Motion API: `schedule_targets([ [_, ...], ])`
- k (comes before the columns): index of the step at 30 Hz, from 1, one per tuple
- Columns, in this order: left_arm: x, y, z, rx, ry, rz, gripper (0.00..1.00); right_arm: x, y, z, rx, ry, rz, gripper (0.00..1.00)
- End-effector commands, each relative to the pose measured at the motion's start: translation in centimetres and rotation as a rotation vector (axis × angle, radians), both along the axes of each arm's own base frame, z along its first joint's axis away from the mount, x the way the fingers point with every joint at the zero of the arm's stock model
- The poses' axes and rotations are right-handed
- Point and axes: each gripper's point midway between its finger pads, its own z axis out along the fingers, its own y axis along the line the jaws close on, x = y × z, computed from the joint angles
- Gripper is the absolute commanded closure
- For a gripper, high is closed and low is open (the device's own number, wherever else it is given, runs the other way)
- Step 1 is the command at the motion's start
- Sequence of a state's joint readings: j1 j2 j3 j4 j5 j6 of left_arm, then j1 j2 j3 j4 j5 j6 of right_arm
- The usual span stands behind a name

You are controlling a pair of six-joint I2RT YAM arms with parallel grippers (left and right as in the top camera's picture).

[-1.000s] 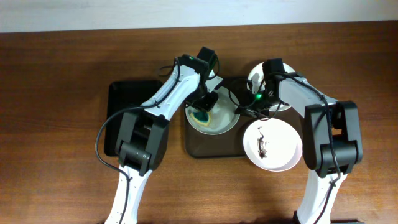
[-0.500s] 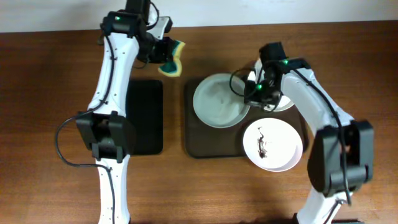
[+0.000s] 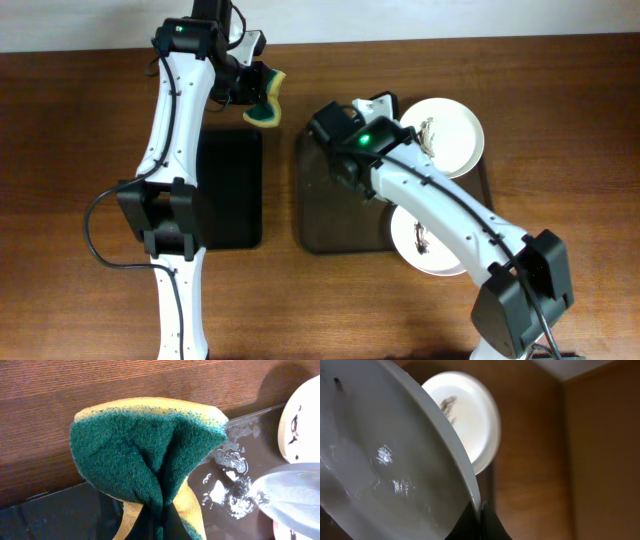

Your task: Clean dirty plates on tray and stack at the side

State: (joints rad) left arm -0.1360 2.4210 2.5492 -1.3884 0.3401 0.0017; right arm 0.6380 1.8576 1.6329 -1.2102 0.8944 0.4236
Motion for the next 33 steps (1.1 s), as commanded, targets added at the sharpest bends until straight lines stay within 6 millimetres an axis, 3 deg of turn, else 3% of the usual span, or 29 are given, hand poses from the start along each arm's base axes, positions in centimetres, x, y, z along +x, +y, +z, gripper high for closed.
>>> schedule_targets([
  [1,0.2,0.2,1.3,-0.006,-0.028,0.012,1.00,0.2,0.2,6.3,-0.209,-0.248,0.011,0.96],
  [5,0.0,0.2,1.2,-0.005,-0.020,0.013,1.00,-0.7,2.4,9.3,-0.337,-0.379,0.066,0.96],
  [10,-0.2,0.2,1.2,-0.004,-0.013,0.012,1.00,-0.9,3.0,9.2,-0.315,-0.390,0.073,0.96],
  [13,-0.2,0.2,1.2,-0.004,-0.011,0.012,1.00,-1.4,4.0,4.7,-0.117,-0.198,0.098,0.96],
  [16,-0.2,0.2,1.1,-0.004,-0.009,0.012,1.00,-2.0,4.5,1.9,0.056,-0.059,0.093,0.96],
  [18,-0.2,0.2,1.1,-0.004,-0.009,0.012,1.00,-2.4,3.5,2.2,0.219,-0.005,0.065,0.96],
  [20,-0.2,0.2,1.1,-0.004,-0.009,0.012,1.00,-2.5,2.2,4.0,0.445,0.048,0.093,0.96],
  [22,-0.2,0.2,1.1,-0.004,-0.010,0.012,1.00,-2.6,-1.0,6.4,0.682,0.057,0.098,0.96],
  [25,-0.3,0.0,1.1,-0.003,-0.010,0.007,1.00,-2.8,-9.6,7.7,0.888,0.020,-0.055,0.96],
  [28,-0.3,0.1,1.1,0.004,-0.006,0.010,1.00,-5.4,-20.1,5.6,0.940,-0.043,-0.399,0.96],
  [30,-0.4,0.1,1.0,0.004,-0.002,0.009,1.00,-7.6,-25.4,3.9,0.947,-0.094,-0.573,0.96],
  [31,-0.5,0.1,1.0,0.004,0.000,0.009,1.00,-9.0,-28.1,2.5,0.950,-0.124,-0.665,0.96],
  [32,-0.5,0.0,1.0,0.004,0.000,0.008,1.00,-11.2,-32.0,-1.0,0.957,-0.177,-0.795,0.96],
  [33,-0.5,-0.1,1.0,0.004,-0.001,0.005,1.00,-11.8,-33.0,-2.3,0.960,-0.194,-0.825,0.96],
])
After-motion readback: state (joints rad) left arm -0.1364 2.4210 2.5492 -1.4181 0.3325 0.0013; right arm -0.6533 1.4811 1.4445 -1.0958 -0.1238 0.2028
